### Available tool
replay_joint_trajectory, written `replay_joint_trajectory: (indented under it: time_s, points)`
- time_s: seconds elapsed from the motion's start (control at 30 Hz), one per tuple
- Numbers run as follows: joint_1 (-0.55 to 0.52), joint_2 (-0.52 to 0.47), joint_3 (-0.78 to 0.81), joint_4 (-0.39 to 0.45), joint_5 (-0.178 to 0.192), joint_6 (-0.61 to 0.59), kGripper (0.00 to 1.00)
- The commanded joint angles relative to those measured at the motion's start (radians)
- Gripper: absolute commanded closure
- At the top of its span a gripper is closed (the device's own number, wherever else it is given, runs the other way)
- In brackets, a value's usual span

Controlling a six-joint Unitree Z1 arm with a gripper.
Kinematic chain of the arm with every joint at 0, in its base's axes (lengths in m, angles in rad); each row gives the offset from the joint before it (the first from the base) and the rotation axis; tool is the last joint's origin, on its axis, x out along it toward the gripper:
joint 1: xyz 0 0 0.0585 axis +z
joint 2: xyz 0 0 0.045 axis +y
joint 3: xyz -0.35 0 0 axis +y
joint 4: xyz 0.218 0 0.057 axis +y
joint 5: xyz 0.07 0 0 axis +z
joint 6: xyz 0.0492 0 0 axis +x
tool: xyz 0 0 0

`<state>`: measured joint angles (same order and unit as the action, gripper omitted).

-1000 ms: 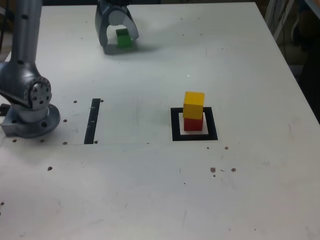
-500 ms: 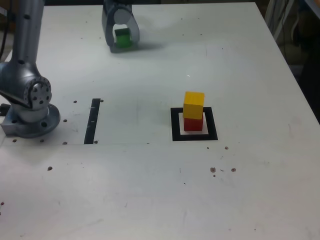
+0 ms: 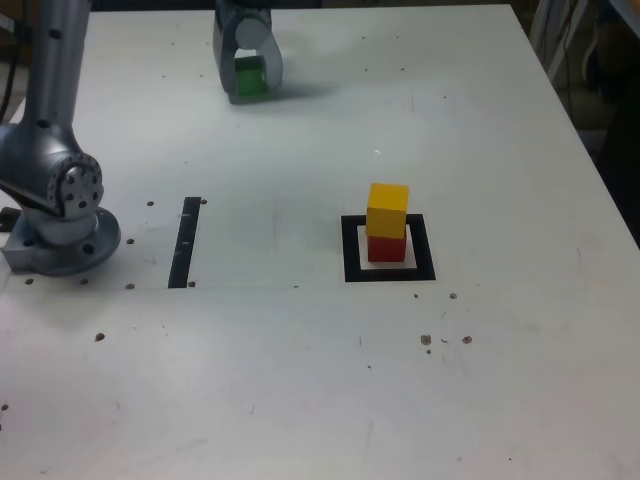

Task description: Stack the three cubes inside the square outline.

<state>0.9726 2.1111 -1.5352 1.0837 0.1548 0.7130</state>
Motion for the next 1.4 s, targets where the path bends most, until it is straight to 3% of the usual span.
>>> replay_joint_trajectory:
  time_s: [0.0, 0.2, 0.47, 0.7, 0.87, 1.0, 1.13, 1.37]
  points:
    - [-0.003, 0.0, 0.001, -0.003, -0.006, 0.003, 0.81]
    - [-0.034, -0.048, 0.007, 0.014, -0.027, 0.018, 0.83]
    - [-0.187, -0.198, 0.014, 0.143, -0.014, -0.06, 0.83]
    - [-0.439, -0.317, 0.018, 0.289, 0.003, -0.276, 0.83]
    - [-0.648, -0.37, 0.055, 0.352, -0.028, -0.489, 0.83]
    - [-0.799, -0.381, 0.069, 0.357, -0.058, -0.636, 0.83]
    - [-0.938, -0.376, 0.035, 0.357, -0.062, -0.75, 0.83]
    - [-1.087, -0.332, -0.048, 0.359, -0.07, -0.858, 0.83]
